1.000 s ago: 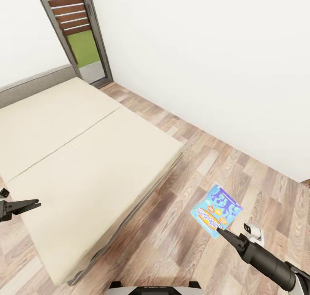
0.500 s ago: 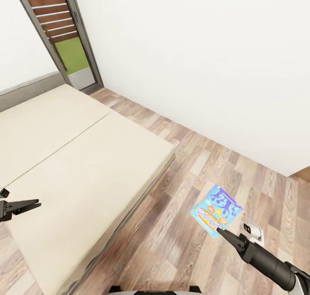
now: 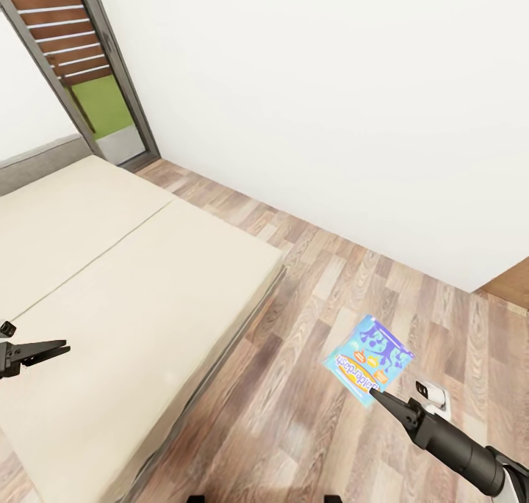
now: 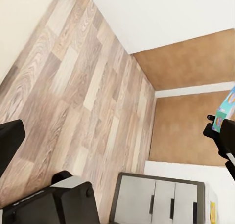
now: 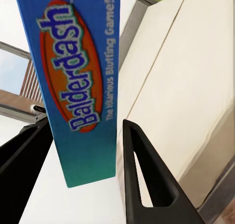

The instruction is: Put all the toys in the child's room - the three board games (two on the bed and one on the table), the two jigsaw puzzles on the table, and the tennis ball on the table - inside the toy box on the table in the child's room.

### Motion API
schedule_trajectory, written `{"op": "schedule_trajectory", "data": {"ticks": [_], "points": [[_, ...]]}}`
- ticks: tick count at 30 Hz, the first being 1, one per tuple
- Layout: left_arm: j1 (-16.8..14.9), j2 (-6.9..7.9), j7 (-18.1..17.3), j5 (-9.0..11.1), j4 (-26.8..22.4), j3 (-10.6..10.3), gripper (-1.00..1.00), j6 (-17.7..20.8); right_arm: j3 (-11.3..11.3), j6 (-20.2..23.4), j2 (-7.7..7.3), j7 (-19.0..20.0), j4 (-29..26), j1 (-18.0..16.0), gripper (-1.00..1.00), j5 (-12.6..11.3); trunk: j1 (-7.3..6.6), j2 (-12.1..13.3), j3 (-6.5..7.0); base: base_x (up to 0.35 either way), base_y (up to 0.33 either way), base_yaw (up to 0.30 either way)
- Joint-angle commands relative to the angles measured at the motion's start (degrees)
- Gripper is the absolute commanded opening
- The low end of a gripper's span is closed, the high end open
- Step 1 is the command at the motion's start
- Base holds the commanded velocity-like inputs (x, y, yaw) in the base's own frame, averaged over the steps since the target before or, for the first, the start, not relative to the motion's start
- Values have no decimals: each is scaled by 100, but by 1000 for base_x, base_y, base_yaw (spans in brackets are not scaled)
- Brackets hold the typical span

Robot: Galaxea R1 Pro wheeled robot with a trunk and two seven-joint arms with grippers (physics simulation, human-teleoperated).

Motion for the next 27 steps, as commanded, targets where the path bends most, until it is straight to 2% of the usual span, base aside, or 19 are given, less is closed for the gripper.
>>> {"op": "schedule_trajectory", "data": {"ticks": [1,27], "points": [[-1,2,-23,-2,-1,0,100,61,-2,55,-1,11,-1,-4,-100,-14,3,-9,1,0,0,-157],[-1,2,-23,-4,-1,-2,100,58,-2,55,-1,9,-1,-4,-100,-14,3,-9,238,0,0,-157]]}}
